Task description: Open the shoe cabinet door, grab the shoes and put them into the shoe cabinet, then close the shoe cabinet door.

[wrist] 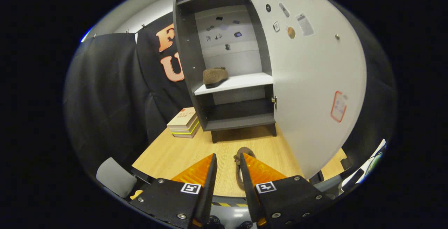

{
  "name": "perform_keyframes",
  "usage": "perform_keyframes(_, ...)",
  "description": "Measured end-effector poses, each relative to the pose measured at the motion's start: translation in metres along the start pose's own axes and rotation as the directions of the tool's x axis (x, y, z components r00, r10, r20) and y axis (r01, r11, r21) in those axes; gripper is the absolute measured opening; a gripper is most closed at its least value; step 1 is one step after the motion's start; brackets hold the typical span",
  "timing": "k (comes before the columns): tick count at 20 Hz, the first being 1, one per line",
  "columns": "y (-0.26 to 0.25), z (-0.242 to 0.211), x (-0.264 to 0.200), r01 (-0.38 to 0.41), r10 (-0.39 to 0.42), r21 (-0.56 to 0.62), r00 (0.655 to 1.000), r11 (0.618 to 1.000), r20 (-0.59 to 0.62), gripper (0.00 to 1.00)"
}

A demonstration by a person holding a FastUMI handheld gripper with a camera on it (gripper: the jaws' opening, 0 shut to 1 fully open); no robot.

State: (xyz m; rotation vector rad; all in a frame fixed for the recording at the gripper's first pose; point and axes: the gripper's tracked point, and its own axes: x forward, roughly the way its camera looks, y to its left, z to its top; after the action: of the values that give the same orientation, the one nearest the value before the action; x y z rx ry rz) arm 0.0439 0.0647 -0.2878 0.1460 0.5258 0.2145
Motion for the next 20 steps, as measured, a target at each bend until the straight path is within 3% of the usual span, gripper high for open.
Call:
perform_keyframes(8,-0.001,-0.071,0.073,0.071,-0.070,0.008,0.991,0.997,-0.112,0.79)
perform_keyframes(13,-0.009,-0.101,0.124,0.069,-0.073,-0.033,0.987,0.997,-0.144,0.81)
perform_keyframes(20,-0.025,-0.150,0.190,0.079,-0.067,0.039,0.964,0.996,-0.257,0.79)
